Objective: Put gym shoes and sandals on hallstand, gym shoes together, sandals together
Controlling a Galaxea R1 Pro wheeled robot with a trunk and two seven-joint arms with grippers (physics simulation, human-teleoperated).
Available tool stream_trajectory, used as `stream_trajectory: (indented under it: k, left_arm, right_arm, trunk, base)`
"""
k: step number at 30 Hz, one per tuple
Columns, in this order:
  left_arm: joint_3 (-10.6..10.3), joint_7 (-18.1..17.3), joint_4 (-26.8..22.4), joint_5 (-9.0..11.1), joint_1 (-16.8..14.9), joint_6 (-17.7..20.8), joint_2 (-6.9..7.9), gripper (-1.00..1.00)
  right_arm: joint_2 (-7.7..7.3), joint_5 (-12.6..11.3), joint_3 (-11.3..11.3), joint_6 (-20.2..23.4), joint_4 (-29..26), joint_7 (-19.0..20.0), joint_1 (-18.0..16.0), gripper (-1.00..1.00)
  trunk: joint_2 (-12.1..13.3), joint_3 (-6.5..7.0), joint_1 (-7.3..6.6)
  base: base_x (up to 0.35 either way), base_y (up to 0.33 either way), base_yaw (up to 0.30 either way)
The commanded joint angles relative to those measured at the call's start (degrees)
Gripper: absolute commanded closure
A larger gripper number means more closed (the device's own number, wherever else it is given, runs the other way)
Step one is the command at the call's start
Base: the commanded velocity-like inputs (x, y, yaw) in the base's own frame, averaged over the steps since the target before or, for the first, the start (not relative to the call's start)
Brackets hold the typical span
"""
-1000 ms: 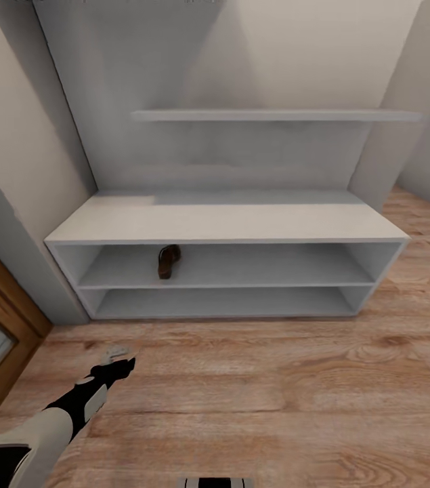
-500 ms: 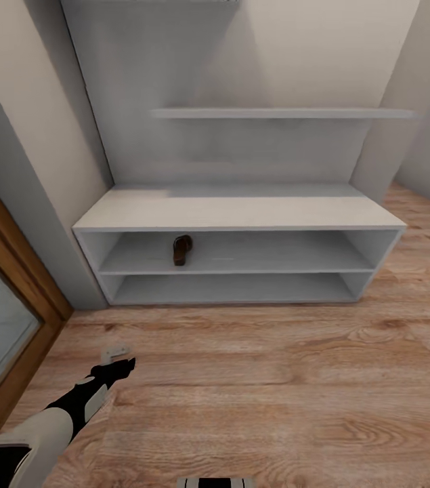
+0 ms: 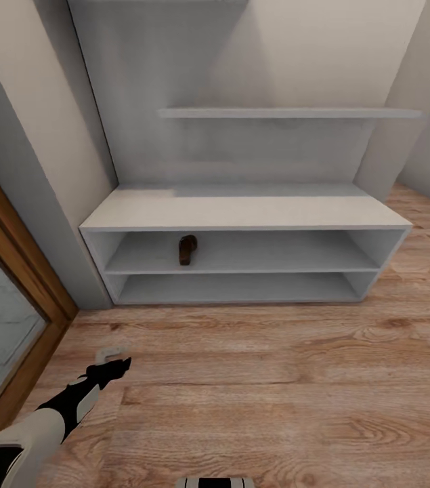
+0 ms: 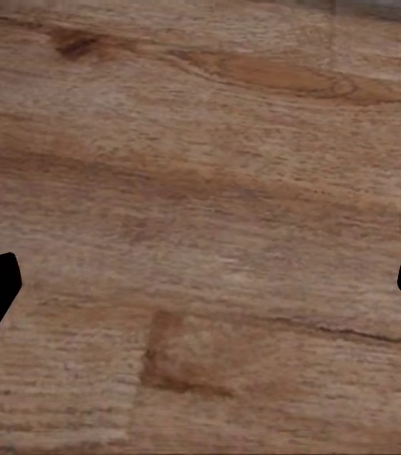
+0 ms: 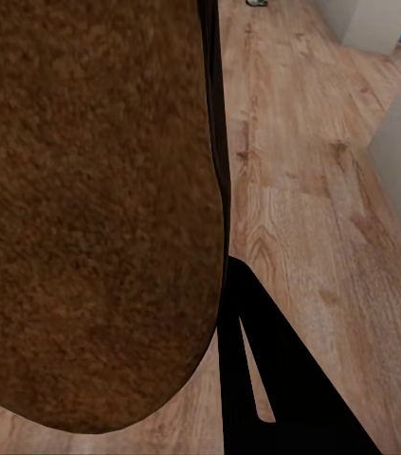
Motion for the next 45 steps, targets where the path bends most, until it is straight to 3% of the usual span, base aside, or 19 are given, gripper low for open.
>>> stream_trajectory:
  k: [1, 4, 10, 15, 17, 22, 23, 25, 28, 30, 31, 32, 33, 34, 35, 37, 38, 41, 45]
  left_arm:
    - [-0.12, -4.11, 0.10, 0.55, -0.04, -0.21, 1.38, -1.00]
    - [-0.08, -19.69, 0.18, 0.62, 0.01, -0.38, 4.83, -1.00]
    - [0.00, -39.60, 0.30, 0.81, 0.04, -1.17, 9.62, -1.00]
    - [0.31, -52.78, 1.99, 1.15, 0.05, -5.01, 11.78, -1.00]
    - [1.65, -65.13, 4.56, 5.28, 0.06, -10.24, 13.67, -1.00]
    - [2.10, -71.22, 6.16, 11.34, 0.07, -11.35, 16.69, -1.00]
    - [2.15, -74.19, 6.61, 14.29, 0.13, -11.53, 18.22, -1.00]
    - [2.11, -74.42, 6.65, 14.54, 0.13, -11.52, 18.32, -1.00]
    - [2.04, -74.56, 6.64, 14.85, 0.13, -11.48, 18.04, -1.00]
    - [1.95, -74.42, 6.61, 14.88, 0.13, -11.47, 17.87, -1.00]
    - [1.92, -74.27, 6.59, 14.89, 0.14, -11.47, 17.81, -1.00]
    - [1.91, -74.18, 6.58, 14.89, 0.12, -11.47, 17.79, -1.00]
    - [1.90, -74.06, 6.57, 14.87, 0.13, -11.46, 17.75, -1.00]
    - [1.89, -73.98, 6.56, 14.88, 0.13, -11.46, 17.74, -1.00]
    - [1.88, -73.82, 6.58, 14.89, 0.13, -11.46, 17.73, -1.00]
    - [1.88, -73.57, 6.61, 14.89, 0.14, -11.46, 17.72, -1.00]
    - [1.87, -73.13, 6.65, 14.90, 0.14, -11.43, 17.71, -1.00]
    - [1.87, -72.05, 6.65, 14.90, 0.14, -11.41, 17.70, -1.00]
    - [1.87, -71.07, 6.64, 14.91, 0.14, -11.44, 17.60, -1.00]
  right_arm:
    - [0.00, 0.46, -0.09, 0.24, -0.02, 0.42, -0.10, 1.00]
    - [0.62, 0.40, -0.08, 0.23, 0.06, 0.44, -0.10, 1.00]
    - [3.97, 0.36, -0.03, 0.17, 0.15, 0.43, -0.08, 1.00]
    - [6.80, 0.54, 0.00, 0.06, 0.27, 0.42, -0.10, 1.00]
    - [8.40, 0.66, 0.09, -0.31, 0.86, 0.43, -0.09, 1.00]
    - [10.07, 0.68, 0.36, -0.37, 1.64, 0.48, -0.09, 1.00]
    - [13.06, 0.80, 4.52, -0.39, 1.81, 0.50, -0.09, 1.00]
    - [14.08, 0.82, 7.42, -0.39, 1.83, 0.50, -0.10, 1.00]
    - [16.81, 0.80, 18.32, -0.39, 1.96, 0.47, -0.10, 1.00]
    - [18.66, 0.77, 27.10, -0.39, 2.09, 0.44, -0.09, 1.00]
    - [20.08, 0.76, 33.81, -0.37, 2.21, 0.35, -0.09, 1.00]
    - [20.87, 0.74, 37.38, -0.29, 2.30, 0.30, -0.08, 1.00]
    - [22.67, 0.70, 44.73, -0.12, 2.48, 0.20, -0.08, 1.00]
    - [23.73, 0.66, 48.49, -0.05, 2.56, 0.15, -0.09, 1.00]
    - [26.19, 0.58, 55.80, 0.12, 2.71, 0.09, -0.10, 1.00]
    - [29.16, 0.54, 62.56, 0.46, 2.86, 0.02, -0.11, 1.00]
    - [32.46, 0.54, 68.36, 1.20, 3.06, -0.03, -0.11, 1.00]
    - [38.03, 0.63, 75.90, 4.03, 4.64, -0.11, -0.10, 1.00]
    - [41.60, 0.62, 79.72, 7.91, 9.72, -0.12, -0.11, 1.00]
  trunk:
    - [-0.02, -0.05, -0.01]
    - [-0.02, -0.05, -0.01]
    - [-0.02, -0.05, -0.01]
    - [-0.02, -0.05, -0.01]
    - [-0.02, -0.05, -0.01]
    - [-0.02, -0.05, -0.01]
    - [-0.02, -0.05, -0.01]
    - [-0.02, -0.05, -0.01]
    - [-0.02, -0.05, -0.01]
    - [-0.02, -0.05, -0.01]
    - [-0.02, -0.05, -0.01]
    - [-0.02, -0.05, -0.01]
    - [-0.02, -0.05, -0.01]
    - [-0.02, -0.05, -0.01]
    - [-0.02, -0.05, -0.01]
    - [-0.02, -0.05, -0.01]
    - [-0.02, -0.05, -0.01]
    - [-0.02, -0.05, -0.01]
    - [-0.02, -0.05, -0.01]
  base:
    - [0.000, 0.002, 0.000]
    - [0.000, 0.000, 0.000]
    - [0.000, 0.000, 0.000]
    - [0.000, 0.000, 0.000]
    - [0.000, 0.000, 0.000]
    - [0.000, 0.000, 0.000]
    - [0.000, 0.000, 0.000]
    - [0.000, 0.000, 0.000]
    - [0.000, 0.000, 0.000]
    - [0.000, 0.000, 0.000]
    - [0.000, 0.000, 0.000]
    - [0.000, 0.000, 0.000]
    - [0.000, 0.000, 0.000]
    - [0.000, 0.000, 0.000]
    - [0.000, 0.000, 0.000]
    - [0.000, 0.000, 0.000]
    - [0.000, 0.000, 0.000]
    - [0.000, 0.000, 0.000]
    - [0.000, 0.000, 0.000]
